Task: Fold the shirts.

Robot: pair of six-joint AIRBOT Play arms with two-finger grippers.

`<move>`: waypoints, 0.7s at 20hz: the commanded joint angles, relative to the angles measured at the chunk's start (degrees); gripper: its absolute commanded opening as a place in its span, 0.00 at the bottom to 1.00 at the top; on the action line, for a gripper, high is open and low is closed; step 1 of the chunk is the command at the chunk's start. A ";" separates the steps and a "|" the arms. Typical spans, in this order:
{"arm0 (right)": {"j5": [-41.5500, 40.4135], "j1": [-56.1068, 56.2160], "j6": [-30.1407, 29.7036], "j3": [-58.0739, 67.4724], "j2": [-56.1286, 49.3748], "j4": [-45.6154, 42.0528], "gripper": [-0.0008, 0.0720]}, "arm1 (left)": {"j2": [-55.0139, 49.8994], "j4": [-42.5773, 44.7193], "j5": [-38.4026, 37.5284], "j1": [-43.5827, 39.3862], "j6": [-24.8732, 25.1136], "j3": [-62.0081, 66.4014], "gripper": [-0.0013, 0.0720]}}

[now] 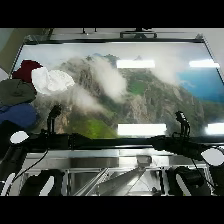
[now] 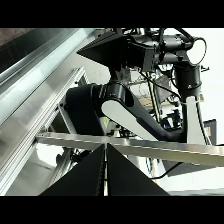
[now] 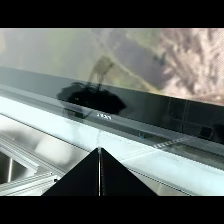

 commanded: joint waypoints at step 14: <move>0.00 0.04 0.02 0.00 -0.02 0.04 0.05 | 0.02 -0.72 1.09 -0.02 0.00 -0.02 0.05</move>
